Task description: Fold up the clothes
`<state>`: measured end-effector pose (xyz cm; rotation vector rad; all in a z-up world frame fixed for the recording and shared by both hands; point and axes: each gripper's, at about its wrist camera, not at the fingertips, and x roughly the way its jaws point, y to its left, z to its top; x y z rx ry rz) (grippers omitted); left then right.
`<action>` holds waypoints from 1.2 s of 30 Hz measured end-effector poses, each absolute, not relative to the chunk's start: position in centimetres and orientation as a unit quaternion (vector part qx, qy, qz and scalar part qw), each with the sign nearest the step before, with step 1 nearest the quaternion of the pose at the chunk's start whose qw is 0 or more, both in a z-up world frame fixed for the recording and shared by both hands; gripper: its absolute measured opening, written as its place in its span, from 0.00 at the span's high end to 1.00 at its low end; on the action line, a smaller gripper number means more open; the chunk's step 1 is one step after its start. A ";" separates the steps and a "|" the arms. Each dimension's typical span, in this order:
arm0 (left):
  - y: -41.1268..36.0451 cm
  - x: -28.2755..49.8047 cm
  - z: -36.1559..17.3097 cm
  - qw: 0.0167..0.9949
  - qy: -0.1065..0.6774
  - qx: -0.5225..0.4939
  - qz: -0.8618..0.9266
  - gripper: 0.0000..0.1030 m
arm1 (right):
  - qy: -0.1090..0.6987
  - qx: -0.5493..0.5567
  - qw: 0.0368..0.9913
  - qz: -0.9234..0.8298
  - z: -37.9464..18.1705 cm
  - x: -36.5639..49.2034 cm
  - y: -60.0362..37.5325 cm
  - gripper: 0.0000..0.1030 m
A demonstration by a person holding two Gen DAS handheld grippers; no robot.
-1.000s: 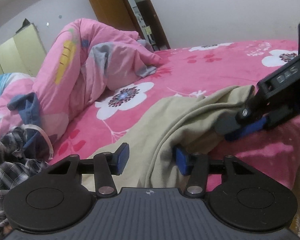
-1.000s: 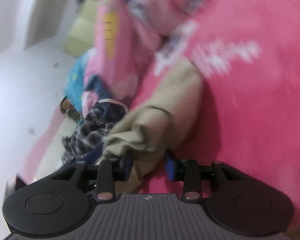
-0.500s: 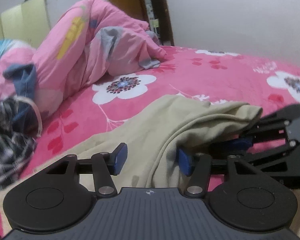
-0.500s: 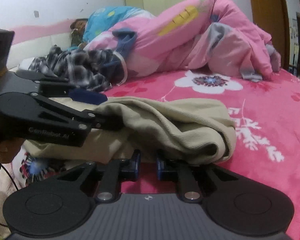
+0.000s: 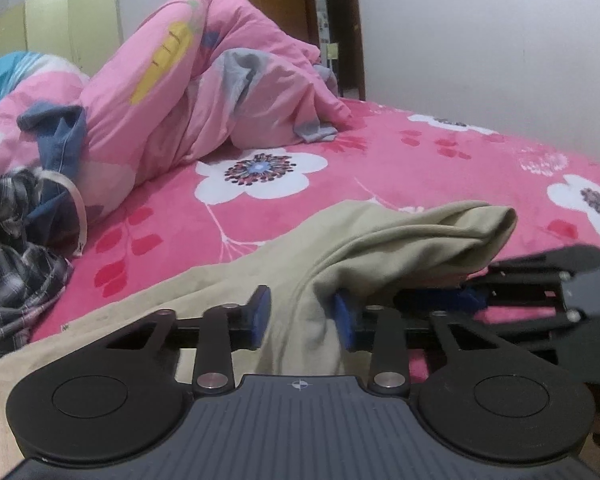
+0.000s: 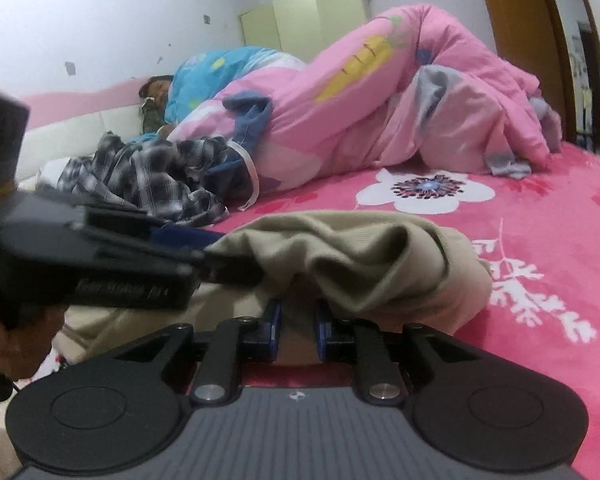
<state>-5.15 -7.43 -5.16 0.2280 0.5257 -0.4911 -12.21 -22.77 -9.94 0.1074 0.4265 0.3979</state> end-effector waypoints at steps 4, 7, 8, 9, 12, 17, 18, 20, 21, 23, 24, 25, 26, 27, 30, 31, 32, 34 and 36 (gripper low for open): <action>-7.1 -4.5 -5.0 0.930 0.268 0.087 -0.235 0.77 | 0.179 0.051 0.965 0.184 -9.3 -12.2 -22.7 0.81; -7.2 -4.7 -5.0 0.930 0.266 0.094 -0.238 0.80 | 0.178 0.048 0.965 0.184 -9.3 -11.2 -22.4 0.81; -7.3 -4.8 -5.0 0.929 0.265 0.097 -0.239 0.80 | 0.182 0.048 0.965 0.181 -9.4 -10.9 -22.3 0.81; -7.3 -4.8 -5.1 0.929 0.264 0.102 -0.239 0.80 | 0.185 0.046 0.966 0.177 -9.5 -10.7 -22.2 0.81; -7.4 -4.7 -5.4 0.928 0.264 0.109 -0.238 0.80 | 0.185 0.005 0.965 0.183 -9.6 -10.8 -21.6 0.81; -7.0 -3.5 -5.8 0.927 0.284 0.092 -0.229 0.77 | 0.177 -0.099 0.959 0.198 -9.5 -11.5 -20.1 0.81; -6.8 -3.3 -5.7 0.926 0.288 0.085 -0.230 0.77 | 0.176 -0.120 0.956 0.200 -9.5 -11.7 -19.8 0.81; -6.5 -2.9 -5.7 0.924 0.296 0.070 -0.233 0.76 | 0.172 -0.161 0.950 0.205 -9.5 -11.9 -19.2 0.81; -6.3 -2.7 -5.6 0.922 0.300 0.063 -0.235 0.76 | 0.170 -0.181 0.946 0.208 -9.5 -12.1 -18.9 0.81; -5.9 -2.5 -5.6 0.920 0.307 0.050 -0.239 0.75 | 0.166 -0.222 0.937 0.212 -9.5 -12.4 -18.3 0.81; -5.8 -2.4 -5.6 0.919 0.309 0.046 -0.239 0.74 | 0.163 -0.242 0.932 0.214 -9.5 -12.5 -18.0 0.81; -5.7 -2.3 -5.6 0.919 0.311 0.042 -0.240 0.74 | 0.161 -0.256 0.929 0.213 -9.5 -12.4 -17.8 0.81; -5.6 -2.3 -5.6 0.918 0.312 0.038 -0.240 0.74 | 0.158 -0.269 0.926 0.212 -9.4 -12.2 -17.7 0.81; -5.5 -2.2 -5.7 0.918 0.313 0.035 -0.240 0.73 | 0.156 -0.282 0.923 0.210 -9.4 -12.0 -17.5 0.81; -5.4 -2.1 -5.7 0.917 0.314 0.032 -0.244 0.68 | 0.150 -0.310 0.917 0.201 -9.2 -11.9 -17.2 0.81; -5.3 -2.1 -5.8 0.918 0.312 0.035 -0.243 0.64 | 0.149 -0.317 0.916 0.198 -9.2 -12.0 -17.2 0.81; -5.2 -2.0 -5.9 0.917 0.314 0.033 -0.245 0.62 | 0.148 -0.319 0.915 0.197 -9.2 -12.3 -17.2 0.81; -5.0 -1.6 -6.0 0.914 0.317 0.026 -0.250 0.61 | 0.146 -0.321 0.916 0.194 -9.2 -12.6 -17.2 0.81; -4.5 -1.1 -5.9 0.910 0.324 0.006 -0.257 0.61 | 0.146 -0.323 0.916 0.186 -9.1 -12.8 -17.2 0.81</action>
